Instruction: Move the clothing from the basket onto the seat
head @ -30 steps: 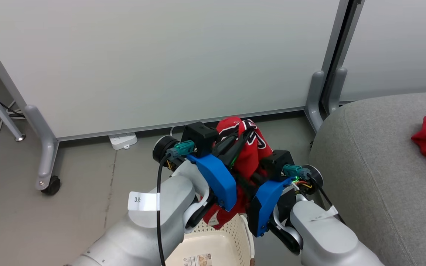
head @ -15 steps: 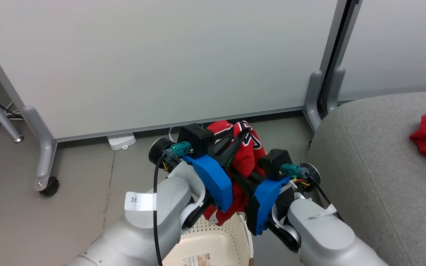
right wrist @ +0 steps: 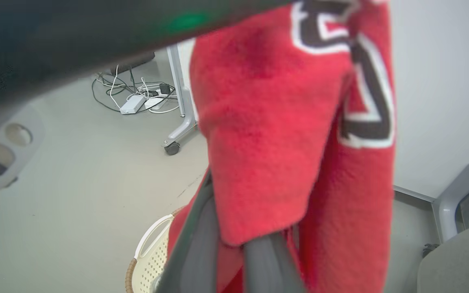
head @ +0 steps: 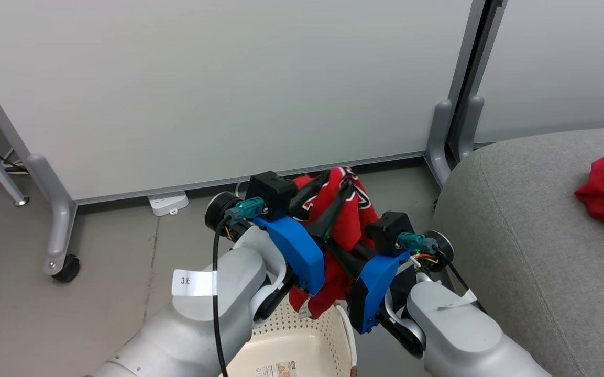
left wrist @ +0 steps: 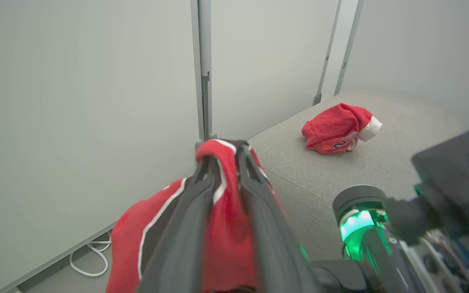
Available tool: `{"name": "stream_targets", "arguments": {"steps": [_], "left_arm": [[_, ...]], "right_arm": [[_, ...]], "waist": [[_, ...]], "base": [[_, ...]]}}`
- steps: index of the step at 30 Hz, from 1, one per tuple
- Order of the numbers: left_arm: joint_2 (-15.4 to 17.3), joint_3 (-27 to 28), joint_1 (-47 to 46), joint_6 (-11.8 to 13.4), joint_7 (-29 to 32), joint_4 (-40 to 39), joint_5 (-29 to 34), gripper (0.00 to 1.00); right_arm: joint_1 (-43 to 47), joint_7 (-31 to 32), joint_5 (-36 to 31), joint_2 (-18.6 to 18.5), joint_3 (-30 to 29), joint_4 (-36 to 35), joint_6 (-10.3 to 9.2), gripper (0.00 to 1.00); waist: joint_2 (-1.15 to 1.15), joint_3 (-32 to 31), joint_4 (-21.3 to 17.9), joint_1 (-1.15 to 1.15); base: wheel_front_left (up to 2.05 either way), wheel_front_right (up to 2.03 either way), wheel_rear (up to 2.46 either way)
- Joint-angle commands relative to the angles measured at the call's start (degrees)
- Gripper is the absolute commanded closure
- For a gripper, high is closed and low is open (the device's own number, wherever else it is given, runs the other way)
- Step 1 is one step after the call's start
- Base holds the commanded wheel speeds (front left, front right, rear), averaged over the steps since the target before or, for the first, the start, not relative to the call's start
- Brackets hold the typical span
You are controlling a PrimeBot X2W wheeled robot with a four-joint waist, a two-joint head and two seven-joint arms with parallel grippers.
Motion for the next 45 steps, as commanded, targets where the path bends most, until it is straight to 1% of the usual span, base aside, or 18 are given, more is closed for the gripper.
{"name": "stream_targets", "arguments": {"steps": [1, 9, 14, 17, 18, 22, 29, 34, 38, 45], "left_arm": [[0.31, 0.52, -0.40, 0.09, -0.29, 0.16, 0.54, 0.00], [0.34, 1.84, 0.67, 0.21, -0.29, 0.04, 1.87, 0.00], [1.24, 4.43, 2.56, 0.62, -0.29, -1.76, 2.83, 0.00], [2.45, 7.24, 5.59, 1.00, -0.28, -4.74, 4.87, 0.00], [3.52, 9.45, 8.19, 1.27, -0.28, -7.17, 6.53, 0.00], [5.81, 15.21, 14.63, 1.98, -0.29, -13.19, 11.17, 0.00], [7.82, 26.30, 27.21, 2.65, -0.24, -21.34, 19.40, 0.00], [7.49, 32.40, 33.93, 2.05, -0.24, -23.99, 23.67, 0.00], [6.55, 36.43, 37.77, 1.45, -0.24, -25.32, 26.26, 0.00], [4.71, 40.46, 40.72, 0.33, -0.24, -25.88, 29.13, 0.00]], "right_arm": [[-0.98, -0.47, 0.49, -0.13, 0.22, 0.16, 0.01, 1.00], [-1.33, -0.88, 0.69, -0.12, 0.58, 0.70, 0.01, 1.00], [-1.45, -1.20, 0.62, -0.12, 0.35, 0.90, 0.01, 1.00], [-1.57, -1.55, 0.34, -0.12, -0.16, 1.00, 0.01, 1.00], [-1.77, -1.74, -0.02, -0.12, -0.69, 1.04, 0.01, 1.00], [-2.24, -2.25, -0.89, -0.12, -2.11, 1.23, 0.01, 1.00], [-1.96, -2.81, -2.53, -0.12, -4.44, 1.04, 0.01, 1.00], [-1.20, -2.77, -3.45, -0.11, -5.52, 0.63, 0.01, 1.00], [-0.58, -2.40, -4.05, -0.12, -6.25, 0.27, 0.01, 1.00], [0.26, -1.85, -4.96, -0.12, -7.32, -0.51, 0.01, 1.00]], "waist": [[0.00, -0.02, -0.10, 0.00], [0.00, 0.11, -0.14, 0.00], [0.00, 0.33, -0.07, 0.00], [0.00, 0.55, -0.04, 0.00], [0.00, 0.71, -0.06, 0.00], [0.00, 1.16, -0.03, 0.00], [0.00, 1.74, -0.09, 0.00], [0.00, 1.74, -0.23, 0.00], [0.00, 1.63, -0.31, 0.00], [0.00, 1.52, -0.30, 0.00]], "base": [[0.00, 0.00, 0.00], [0.00, 0.00, 0.00], [0.00, 0.00, 0.00], [0.00, 0.00, 0.00], [0.00, 0.00, 0.00], [0.00, 0.00, 0.00], [0.00, 0.00, 0.00], [0.00, 0.00, 0.00], [0.00, 0.00, 0.00], [0.00, 0.00, 0.00]]}}
